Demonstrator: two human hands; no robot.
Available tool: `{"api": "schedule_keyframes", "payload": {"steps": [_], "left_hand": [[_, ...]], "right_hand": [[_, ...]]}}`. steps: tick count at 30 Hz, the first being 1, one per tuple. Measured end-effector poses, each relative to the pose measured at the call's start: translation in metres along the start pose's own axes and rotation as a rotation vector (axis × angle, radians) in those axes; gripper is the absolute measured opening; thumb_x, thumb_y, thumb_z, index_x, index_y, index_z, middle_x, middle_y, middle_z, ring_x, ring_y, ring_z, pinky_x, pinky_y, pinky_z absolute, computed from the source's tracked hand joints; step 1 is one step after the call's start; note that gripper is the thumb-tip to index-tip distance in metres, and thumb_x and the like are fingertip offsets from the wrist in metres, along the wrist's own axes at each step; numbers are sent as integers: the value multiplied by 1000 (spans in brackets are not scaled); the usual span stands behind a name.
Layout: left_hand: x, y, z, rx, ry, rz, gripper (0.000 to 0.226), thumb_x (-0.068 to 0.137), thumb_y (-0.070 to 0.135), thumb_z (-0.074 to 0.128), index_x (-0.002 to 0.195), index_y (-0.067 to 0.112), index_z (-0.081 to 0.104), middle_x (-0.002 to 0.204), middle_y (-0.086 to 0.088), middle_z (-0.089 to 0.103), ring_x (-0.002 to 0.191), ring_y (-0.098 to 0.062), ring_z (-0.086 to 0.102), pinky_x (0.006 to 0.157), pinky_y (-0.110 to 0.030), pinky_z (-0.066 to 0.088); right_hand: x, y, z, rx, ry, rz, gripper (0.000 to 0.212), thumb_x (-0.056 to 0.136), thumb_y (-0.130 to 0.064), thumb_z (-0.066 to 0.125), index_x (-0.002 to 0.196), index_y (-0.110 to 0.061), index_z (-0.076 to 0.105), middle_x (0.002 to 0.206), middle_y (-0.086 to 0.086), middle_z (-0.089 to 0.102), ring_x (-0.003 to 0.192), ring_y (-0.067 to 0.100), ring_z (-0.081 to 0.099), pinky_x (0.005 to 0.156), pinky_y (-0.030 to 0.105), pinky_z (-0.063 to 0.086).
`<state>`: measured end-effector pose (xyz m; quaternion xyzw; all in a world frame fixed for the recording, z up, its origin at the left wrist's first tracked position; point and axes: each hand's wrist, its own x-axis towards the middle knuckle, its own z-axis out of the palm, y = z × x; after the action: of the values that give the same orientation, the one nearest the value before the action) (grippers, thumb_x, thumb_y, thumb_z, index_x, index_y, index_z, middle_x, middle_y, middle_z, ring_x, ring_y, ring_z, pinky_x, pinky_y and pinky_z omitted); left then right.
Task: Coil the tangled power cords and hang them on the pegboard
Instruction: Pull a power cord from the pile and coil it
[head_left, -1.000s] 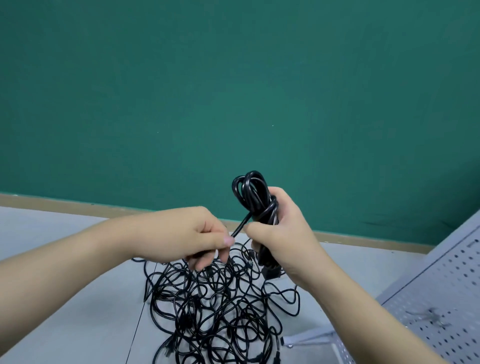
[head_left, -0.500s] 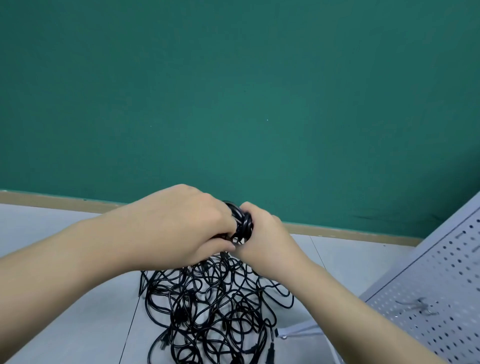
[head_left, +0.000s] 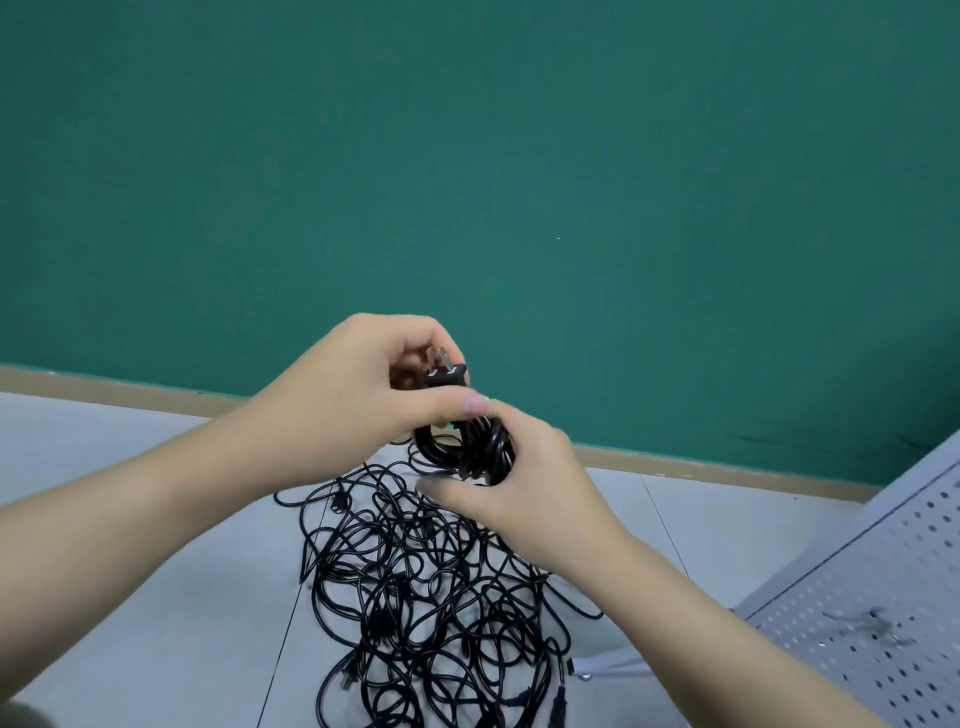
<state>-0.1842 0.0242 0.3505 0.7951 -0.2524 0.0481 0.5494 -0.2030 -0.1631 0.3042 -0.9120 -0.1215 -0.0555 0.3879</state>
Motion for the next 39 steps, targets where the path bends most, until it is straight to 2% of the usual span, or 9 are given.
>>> {"api": "schedule_keyframes", "payload": {"steps": [4,7,14,19,22,26,28,35,39], "left_hand": [[1,3,3,-112,106,-41,34,66,49,76,77,17,75,74,-1,75,65,-13,69,64,-24,55],[3,8,3,-181,137,-64,32,71,44,74,79,13,74,70,3,69,61,-2,60,60,-11,45],[8,6,-2,-203,178,14,27,85,39,67,84,12,69,67,4,64,64,-12,53,65,-23,46],[9,8,6,-347,106,17,29,83,28,68,97,3,65,91,-19,76,61,-19,59,58,-30,48],[9,7,12,-495,104,-29,33,81,27,69,107,6,72,95,-14,77,63,-15,52,56,-25,47],[7,12,18,-434,48,53,24,93,4,62,116,8,70,105,-10,78,77,-12,67,74,-20,56],[7,13,18,-336,35,99,24,97,-4,58,112,9,72,101,-9,79,76,-12,69,75,-20,57],[9,9,18,-317,58,-75,26,105,18,51,107,6,75,68,9,71,53,-9,56,52,-25,54],[11,3,20,-271,6,-83,30,105,27,52,100,16,79,84,-15,71,59,-16,54,56,-29,56]], "right_hand": [[-1,-3,0,129,-34,-32,43,79,-51,80,114,-32,63,101,-18,73,94,3,67,89,34,55],[1,-4,-4,235,-76,-52,32,87,-57,68,107,-33,60,88,-21,65,81,1,60,78,28,48],[5,-8,-11,424,2,7,26,102,-52,48,99,-29,59,82,-12,56,72,9,50,73,31,43],[10,-6,-16,449,127,17,24,106,-45,50,110,-23,59,107,15,67,77,19,55,77,45,48],[11,-5,-18,491,176,24,18,107,-40,52,107,-23,57,78,-2,54,62,10,44,62,29,37],[13,-3,-22,517,206,14,17,106,-42,53,110,-28,61,93,-5,65,81,6,55,78,29,42],[11,-4,-21,520,179,-1,15,106,-42,53,110,-30,61,89,-8,61,73,6,50,72,27,40],[0,-8,-24,551,169,-38,7,106,-25,55,113,-26,57,86,-22,69,59,0,47,58,16,39],[-2,-12,-26,627,133,9,15,105,-21,58,119,-25,58,104,-15,76,70,-6,60,67,17,42]]}}
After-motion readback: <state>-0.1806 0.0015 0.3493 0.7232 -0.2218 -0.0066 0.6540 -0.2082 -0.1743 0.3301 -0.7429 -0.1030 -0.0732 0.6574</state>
